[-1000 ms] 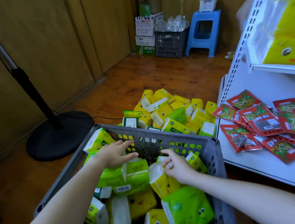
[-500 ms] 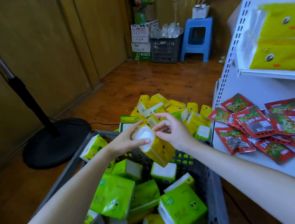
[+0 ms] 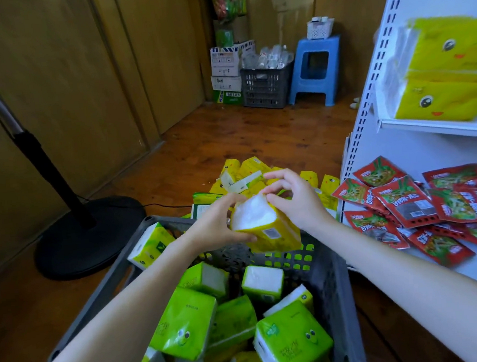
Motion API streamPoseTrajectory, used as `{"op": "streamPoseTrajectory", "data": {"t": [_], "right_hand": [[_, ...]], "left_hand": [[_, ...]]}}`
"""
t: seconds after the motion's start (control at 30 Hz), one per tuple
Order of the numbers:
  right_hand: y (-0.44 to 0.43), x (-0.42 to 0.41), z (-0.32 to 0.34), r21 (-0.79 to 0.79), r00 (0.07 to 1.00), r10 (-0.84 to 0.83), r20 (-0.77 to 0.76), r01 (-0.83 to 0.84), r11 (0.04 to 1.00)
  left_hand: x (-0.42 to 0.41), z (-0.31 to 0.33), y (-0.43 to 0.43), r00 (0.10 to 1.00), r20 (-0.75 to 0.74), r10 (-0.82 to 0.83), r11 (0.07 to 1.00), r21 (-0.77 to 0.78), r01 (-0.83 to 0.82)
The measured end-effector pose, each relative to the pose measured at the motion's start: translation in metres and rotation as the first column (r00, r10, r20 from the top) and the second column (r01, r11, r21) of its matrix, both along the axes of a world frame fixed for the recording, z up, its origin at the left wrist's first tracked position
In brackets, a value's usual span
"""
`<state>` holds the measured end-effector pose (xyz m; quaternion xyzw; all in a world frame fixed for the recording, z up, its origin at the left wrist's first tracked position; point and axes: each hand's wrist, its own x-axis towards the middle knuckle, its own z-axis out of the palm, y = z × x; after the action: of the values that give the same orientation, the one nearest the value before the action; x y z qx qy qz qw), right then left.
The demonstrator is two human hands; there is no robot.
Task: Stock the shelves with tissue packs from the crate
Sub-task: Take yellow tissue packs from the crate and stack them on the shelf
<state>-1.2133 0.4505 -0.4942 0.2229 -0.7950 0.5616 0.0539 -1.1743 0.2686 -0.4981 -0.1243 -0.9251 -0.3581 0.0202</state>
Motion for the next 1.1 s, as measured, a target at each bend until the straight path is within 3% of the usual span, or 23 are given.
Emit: {"op": "streamPoseTrajectory", "data": {"t": [0.17, 0.27, 0.33, 0.47, 0.57, 0.67, 0.9, 1.1], "right_hand": [[0.002, -0.009, 0.016, -0.096, 0.998, -0.013, -0.057, 0.007, 0.995], [0.002, -0.011, 0.015, -0.134, 1.000, 0.010, 0.008, -0.009, 0.991], [0.003, -0.012, 0.004, -0.076, 0.995, 0.039, 0.091, -0.033, 0.997], [0.014, -0.015, -0.031, 0.227, 0.940, 0.052, 0.336, -0.134, 0.965], [0.019, -0.016, -0.040, 0.189, 0.926, 0.035, 0.375, -0.114, 0.975], [0.024, -0.022, -0.044, 0.189, 0.936, 0.029, 0.351, -0.101, 0.977], [0.027, -0.026, -0.048, 0.200, 0.934, 0.098, 0.342, -0.174, 0.964], [0.026, -0.025, -0.045, 0.031, 0.916, 0.097, 0.390, -0.119, 0.992]], "left_hand": [[-0.012, 0.006, 0.003, 0.943, -0.319, 0.096, 0.992, -0.043, -0.116], [-0.014, -0.001, 0.008, 0.912, -0.398, 0.105, 0.971, -0.158, -0.181], [-0.013, -0.016, 0.013, 0.923, -0.350, 0.160, 0.942, -0.224, -0.248], [-0.015, -0.037, 0.014, 0.952, -0.191, 0.241, 0.927, -0.245, -0.284], [-0.018, -0.035, 0.009, 0.990, -0.035, 0.135, 0.990, -0.026, -0.136], [-0.014, -0.031, 0.005, 0.989, 0.131, 0.064, 0.977, 0.195, -0.089], [-0.017, -0.036, -0.006, 0.991, 0.087, 0.097, 0.968, 0.225, -0.114], [-0.020, -0.036, -0.009, 0.994, 0.056, 0.098, 0.958, 0.266, -0.109]]}}
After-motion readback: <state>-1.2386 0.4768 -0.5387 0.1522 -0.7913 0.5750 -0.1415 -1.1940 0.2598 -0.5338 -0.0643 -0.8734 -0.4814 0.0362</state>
